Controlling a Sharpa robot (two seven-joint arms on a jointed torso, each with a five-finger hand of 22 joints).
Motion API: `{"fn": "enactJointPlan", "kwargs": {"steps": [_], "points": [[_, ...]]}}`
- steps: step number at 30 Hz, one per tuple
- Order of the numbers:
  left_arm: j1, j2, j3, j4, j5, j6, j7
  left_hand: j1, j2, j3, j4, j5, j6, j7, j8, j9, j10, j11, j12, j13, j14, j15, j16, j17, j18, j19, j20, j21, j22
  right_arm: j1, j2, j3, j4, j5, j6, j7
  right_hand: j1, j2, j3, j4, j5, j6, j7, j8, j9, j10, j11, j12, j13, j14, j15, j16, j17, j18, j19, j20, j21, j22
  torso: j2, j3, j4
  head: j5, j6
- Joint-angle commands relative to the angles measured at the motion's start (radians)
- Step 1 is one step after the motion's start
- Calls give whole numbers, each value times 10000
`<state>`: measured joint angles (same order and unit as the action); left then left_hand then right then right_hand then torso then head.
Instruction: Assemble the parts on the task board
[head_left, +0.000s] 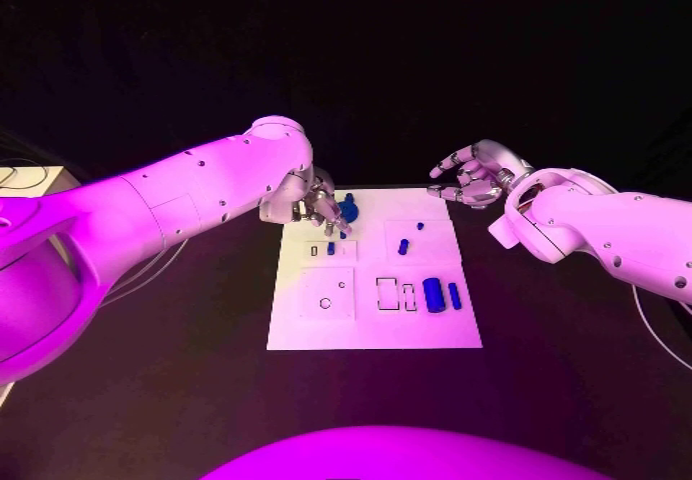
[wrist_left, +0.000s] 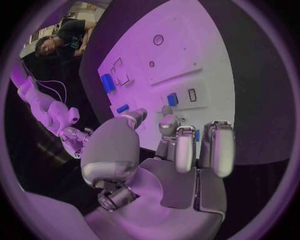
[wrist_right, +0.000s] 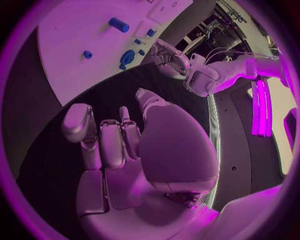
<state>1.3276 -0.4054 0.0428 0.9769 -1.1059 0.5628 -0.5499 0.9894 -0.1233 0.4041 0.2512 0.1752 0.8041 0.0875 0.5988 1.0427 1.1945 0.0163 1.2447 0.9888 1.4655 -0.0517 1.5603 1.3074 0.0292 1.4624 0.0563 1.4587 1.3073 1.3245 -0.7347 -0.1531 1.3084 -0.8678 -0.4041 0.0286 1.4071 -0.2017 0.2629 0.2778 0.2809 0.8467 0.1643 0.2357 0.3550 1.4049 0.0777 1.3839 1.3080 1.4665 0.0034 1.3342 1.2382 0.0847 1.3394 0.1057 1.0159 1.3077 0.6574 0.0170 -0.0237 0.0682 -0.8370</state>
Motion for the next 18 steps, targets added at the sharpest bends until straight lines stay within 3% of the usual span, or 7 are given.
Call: {"fn": "enactJointPlan", "kwargs": {"steps": [1, 5, 9, 12, 16, 18], "points": [[55, -120, 167, 146, 306, -292, 168, 423, 122, 90, -73, 92, -166, 54, -160, -99, -242, 49, -155, -226, 907, 112, -170, 2292, 190, -150, 51, -151, 792, -9, -19, 0, 3, -80, 137, 87, -99, -31, 64, -21, -9, -83, 7, 60, 11, -38, 5, -38, 733, 196, -27, -21, -5, 187, 51, 0, -28, 121, 4, 4, 5, 14, 35], [131, -275, 371, 168, 466, -519, 265, 1191, 316, 829, -289, 100, -544, 216, -951, -806, -603, 180, -387, -627, 860, 215, -257, 2185, 218, -218, 138, -251, 687, -11, -40, 0, 9, -80, 128, 84, -111, -28, 78, -18, -10, -83, 6, 71, 16, -22, 4, -20, 747, 200, -28, -22, 6, 181, 70, -2, -13, 131, 14, 2, -13, 17, 111], [218, -312, 459, -93, 459, -1116, 415, 1573, 137, 1318, -475, 74, -833, 310, -1855, -1778, -704, 233, -493, -868, 863, 263, -255, 2181, 216, -201, 178, -259, 699, -12, -61, 0, 12, -80, 105, 85, -111, -28, 78, -18, -10, -83, 6, 71, 16, -22, 4, -20, 747, 200, -28, -22, 6, 181, 70, -2, -13, 131, 28, 3, -10, 28, 171], [243, -334, 498, -234, 341, -1730, 526, 1606, 109, 1401, -475, 76, -822, 388, -2065, -2089, -706, 300, -502, -931, 858, 321, -267, 2163, 223, -216, 216, -284, 671, -12, -61, 0, 10, -80, 83, 96, -111, -28, 78, -18, -10, -83, 6, 71, 16, -22, 4, -20, 747, 200, -28, -22, 6, 181, 70, -2, -13, 131, 29, 4, -22, 13, 227], [254, -366, 637, -359, 279, -2259, 609, 1627, 126, 1461, -464, 71, -744, 392, -2141, -2265, -617, 305, -446, -870, 881, 332, -228, 2210, 213, -181, 229, -253, 716, -12, -74, 0, 11, -80, 10, 132, -108, -32, 82, -22, -7, -87, 3, 72, 17, -93, 3, -99, 667, 181, -28, -80, -71, 203, 26, -2, -133, 78, 64, -33, -19, -2, 306], [260, -355, 697, -545, 259, -2442, 632, 1444, 67, 1390, -282, 54, -650, 482, -2205, -2454, -569, 384, -433, -891, 889, 387, -216, 2221, 206, -159, 258, -237, 740, -10, -92, 1, 25, -80, -55, 166, -99, -41, 88, -31, 3, -98, -1, 71, 17, -172, -1, -186, 582, 154, -30, -149, -157, 219, -11, -2, -230, 35, 79, -29, -8, -6, 334]]}}
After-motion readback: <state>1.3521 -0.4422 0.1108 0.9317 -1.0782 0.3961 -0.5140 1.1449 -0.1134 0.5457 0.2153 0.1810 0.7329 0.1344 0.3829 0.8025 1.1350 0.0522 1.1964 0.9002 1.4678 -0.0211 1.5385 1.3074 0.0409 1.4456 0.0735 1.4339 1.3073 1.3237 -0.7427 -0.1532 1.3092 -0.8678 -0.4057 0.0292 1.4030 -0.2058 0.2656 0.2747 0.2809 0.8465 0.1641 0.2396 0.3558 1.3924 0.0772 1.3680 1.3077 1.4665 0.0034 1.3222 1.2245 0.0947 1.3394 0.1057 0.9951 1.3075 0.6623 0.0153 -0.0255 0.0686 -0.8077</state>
